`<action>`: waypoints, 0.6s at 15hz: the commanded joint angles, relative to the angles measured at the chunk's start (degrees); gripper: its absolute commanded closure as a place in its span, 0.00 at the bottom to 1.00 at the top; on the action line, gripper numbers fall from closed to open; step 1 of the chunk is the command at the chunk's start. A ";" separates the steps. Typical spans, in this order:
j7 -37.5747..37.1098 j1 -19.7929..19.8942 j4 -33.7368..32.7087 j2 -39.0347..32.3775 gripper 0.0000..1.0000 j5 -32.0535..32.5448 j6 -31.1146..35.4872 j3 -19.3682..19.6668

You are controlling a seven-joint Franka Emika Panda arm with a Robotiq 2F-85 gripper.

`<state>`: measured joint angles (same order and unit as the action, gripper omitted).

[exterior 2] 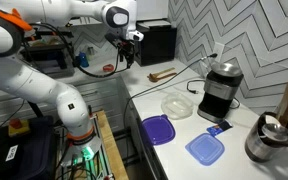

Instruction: Unstack the clear containers then place the light blue lid on top of the container on the right.

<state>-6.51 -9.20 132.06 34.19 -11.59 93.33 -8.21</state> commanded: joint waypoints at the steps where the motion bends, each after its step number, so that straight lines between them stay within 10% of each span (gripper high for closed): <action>1: 0.22 0.54 -0.16 -0.01 0.00 -0.19 -0.21 -0.39; 9: -4.25 5.47 1.04 0.06 0.00 4.96 3.39 0.43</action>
<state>-7.73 -7.90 132.06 34.17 -10.54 93.97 -8.16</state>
